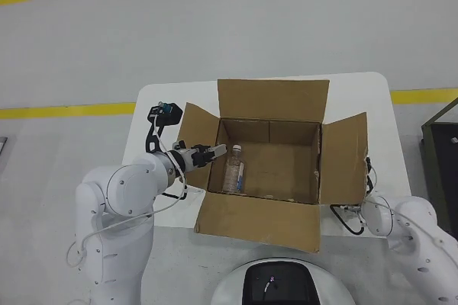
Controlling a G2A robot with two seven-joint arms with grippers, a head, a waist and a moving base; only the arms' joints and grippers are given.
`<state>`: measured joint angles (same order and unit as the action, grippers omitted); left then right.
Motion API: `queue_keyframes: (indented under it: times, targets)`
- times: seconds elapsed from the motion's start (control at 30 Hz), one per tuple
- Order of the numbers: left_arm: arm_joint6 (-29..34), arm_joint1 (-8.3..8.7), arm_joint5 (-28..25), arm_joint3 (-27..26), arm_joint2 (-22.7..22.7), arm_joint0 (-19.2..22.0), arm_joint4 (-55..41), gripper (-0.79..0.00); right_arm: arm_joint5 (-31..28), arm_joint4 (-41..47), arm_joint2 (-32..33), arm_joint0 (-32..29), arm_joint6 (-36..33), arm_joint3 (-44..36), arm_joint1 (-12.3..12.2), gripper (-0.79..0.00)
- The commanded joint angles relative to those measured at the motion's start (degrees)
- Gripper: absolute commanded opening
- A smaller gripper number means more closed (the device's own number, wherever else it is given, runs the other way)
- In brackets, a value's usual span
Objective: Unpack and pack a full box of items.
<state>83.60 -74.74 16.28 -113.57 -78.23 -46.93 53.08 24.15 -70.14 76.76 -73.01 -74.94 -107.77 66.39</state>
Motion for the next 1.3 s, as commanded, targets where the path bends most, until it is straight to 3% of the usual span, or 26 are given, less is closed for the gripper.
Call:
queue_keyframes:
  times: [0.0,0.2,0.33,0.5,0.67,0.93,1.27]
  targets:
    - [0.0,0.00,0.0,0.0,0.0,0.0,0.0,0.000,-0.1,-0.1,-0.2,0.2,-0.1,0.3,0.1,-0.434]
    - [0.0,0.00,0.0,0.0,0.0,0.0,0.0,0.000,-0.3,-0.2,-0.6,0.7,-0.3,1.3,0.3,-0.459]
    - [0.0,0.00,0.0,0.0,0.0,0.0,0.0,0.000,-0.3,0.0,0.3,0.8,-0.6,0.9,0.4,-0.785]
    - [0.0,0.00,0.0,0.0,0.0,0.0,0.0,0.000,-0.1,2.5,4.5,0.0,-0.8,-1.1,0.2,-0.785]
    - [0.0,0.00,0.0,0.0,0.0,0.0,0.0,0.000,-0.1,11.0,13.7,-1.5,0.3,-5.3,-0.1,-0.785]
    - [0.0,0.00,0.0,0.0,0.0,0.0,0.0,0.000,-5.1,29.1,26.2,-3.6,1.8,-9.3,-0.4,-0.785]
    - [0.0,0.00,0.0,0.0,0.0,0.0,0.0,0.000,-9.4,58.7,38.1,-7.8,13.1,-11.1,0.5,-0.785]
